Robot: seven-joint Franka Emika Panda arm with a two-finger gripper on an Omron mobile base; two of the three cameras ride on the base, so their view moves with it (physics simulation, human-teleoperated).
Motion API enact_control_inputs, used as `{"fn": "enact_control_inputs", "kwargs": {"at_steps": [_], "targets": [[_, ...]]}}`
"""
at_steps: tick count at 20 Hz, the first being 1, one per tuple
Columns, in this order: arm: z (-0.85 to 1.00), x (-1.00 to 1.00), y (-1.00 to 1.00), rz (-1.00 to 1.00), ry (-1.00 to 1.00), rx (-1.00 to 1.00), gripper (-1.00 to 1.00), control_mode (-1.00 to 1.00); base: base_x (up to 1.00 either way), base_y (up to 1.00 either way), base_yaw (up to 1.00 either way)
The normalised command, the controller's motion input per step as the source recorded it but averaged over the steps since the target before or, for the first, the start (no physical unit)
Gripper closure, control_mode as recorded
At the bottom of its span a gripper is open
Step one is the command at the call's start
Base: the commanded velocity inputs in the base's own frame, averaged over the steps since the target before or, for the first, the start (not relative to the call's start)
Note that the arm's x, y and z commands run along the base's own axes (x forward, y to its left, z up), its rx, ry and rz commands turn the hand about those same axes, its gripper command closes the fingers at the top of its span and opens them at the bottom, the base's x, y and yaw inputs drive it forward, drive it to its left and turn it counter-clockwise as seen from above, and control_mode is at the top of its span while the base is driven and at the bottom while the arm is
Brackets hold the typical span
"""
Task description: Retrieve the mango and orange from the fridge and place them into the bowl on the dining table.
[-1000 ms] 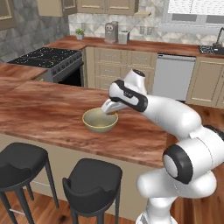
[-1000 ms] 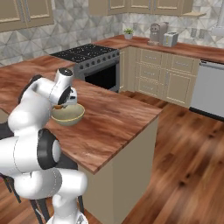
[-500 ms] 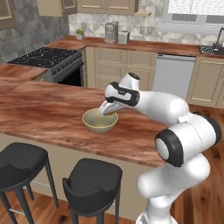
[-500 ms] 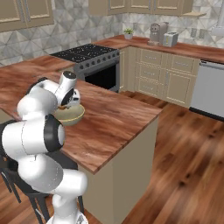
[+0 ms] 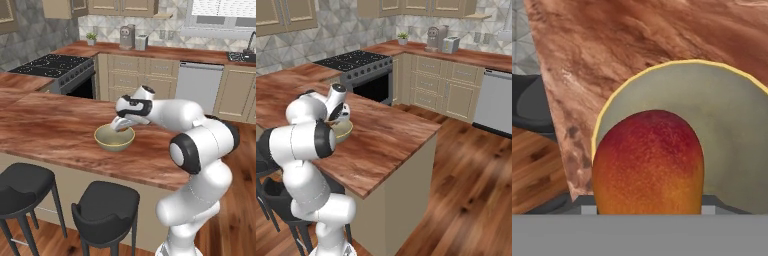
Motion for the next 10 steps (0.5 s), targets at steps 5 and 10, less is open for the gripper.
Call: {"fn": "enact_control_inputs", "kwargs": {"at_steps": [5, 10], "targets": [[-0.25, 0.22, 0.16, 0.00, 0.04, 0.00, 1.00, -1.00, 0.00, 0.00, 0.00], [-0.27, 0.26, 0.13, 0.00, 0.04, 0.00, 1.00, -1.00, 0.00, 0.00, 0.00]]}}
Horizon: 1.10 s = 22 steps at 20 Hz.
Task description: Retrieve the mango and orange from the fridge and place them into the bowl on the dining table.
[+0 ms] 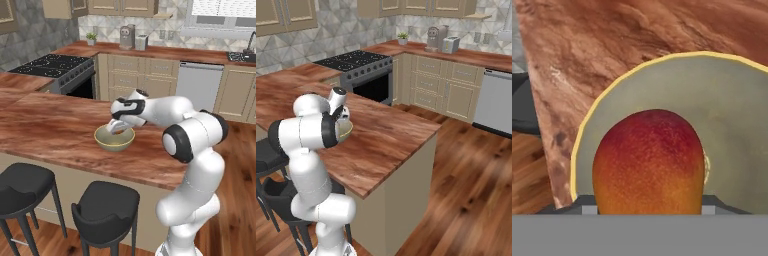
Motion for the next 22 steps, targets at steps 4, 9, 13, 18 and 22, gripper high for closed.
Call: {"fn": "enact_control_inputs", "kwargs": {"at_steps": [4, 9, 13, 18, 22], "targets": [[-0.25, 0.30, 0.05, 0.00, 0.02, 0.00, 1.00, -1.00, 0.00, 0.00, 0.00], [-0.24, 0.31, 0.08, 0.00, 0.02, 0.00, 1.00, -1.00, 0.00, 0.00, 0.00], [-0.23, 0.31, 0.15, 0.00, 0.01, 0.00, 1.00, -1.00, 0.00, 0.00, 0.00], [-0.25, 0.31, 0.12, 0.00, 0.01, 0.00, 1.00, -1.00, 0.00, 0.00, 0.00], [-0.28, 0.34, 0.03, 0.00, 0.01, 0.00, 1.00, -1.00, 0.00, 0.00, 0.00]]}}
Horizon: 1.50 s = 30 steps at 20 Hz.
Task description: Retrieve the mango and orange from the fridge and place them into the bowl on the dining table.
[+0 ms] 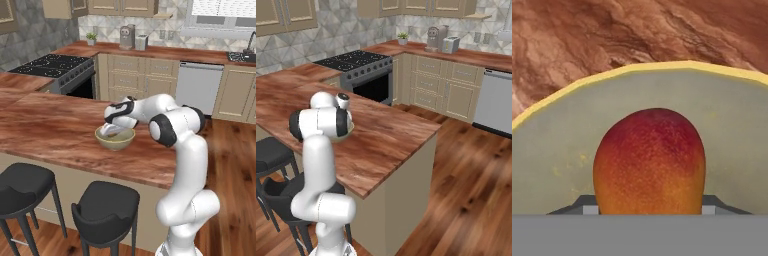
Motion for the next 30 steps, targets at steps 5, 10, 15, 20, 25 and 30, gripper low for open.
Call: {"fn": "enact_control_inputs", "kwargs": {"at_steps": [5, 10, 15, 20, 25, 30], "targets": [[-0.16, 0.25, 0.07, 0.00, 0.00, 0.00, -1.00, -1.00, 0.00, 0.00, 0.00], [0.24, -0.39, 0.00, 0.00, -0.09, 0.00, -1.00, -1.00, 0.00, 0.00, 0.00], [0.70, -0.78, -0.03, 0.00, -0.22, 0.00, -1.00, -1.00, 0.00, 0.00, 0.00], [0.62, -0.68, -0.08, 0.00, -0.17, 0.00, -1.00, -1.00, 0.00, 0.00, 0.00], [0.87, -0.76, -0.46, -0.02, -0.17, 0.00, -1.00, -1.00, 0.00, 0.00, 0.00], [1.00, -0.82, -0.72, -0.03, -0.16, 0.00, -1.00, -1.00, 0.00, 0.00, 0.00]]}}
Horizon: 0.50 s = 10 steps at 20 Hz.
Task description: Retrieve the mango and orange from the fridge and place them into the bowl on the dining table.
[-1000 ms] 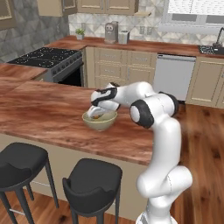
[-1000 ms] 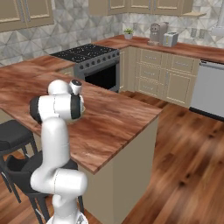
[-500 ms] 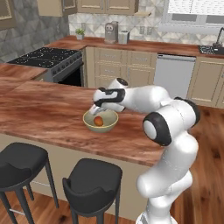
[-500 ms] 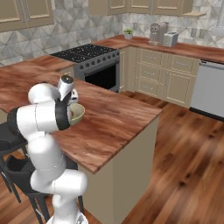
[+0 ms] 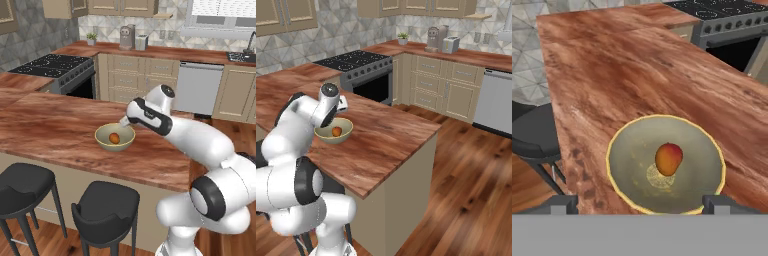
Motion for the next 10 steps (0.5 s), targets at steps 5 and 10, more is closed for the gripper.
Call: {"fn": "enact_control_inputs", "kwargs": {"at_steps": [5, 10], "targets": [[1.00, -0.95, -0.71, -0.06, -0.11, 0.00, -1.00, -1.00, 0.00, 0.00, 0.00], [0.93, -1.00, -0.61, -0.05, -0.03, 0.00, -1.00, -1.00, 0.00, 0.00, 0.00]]}}
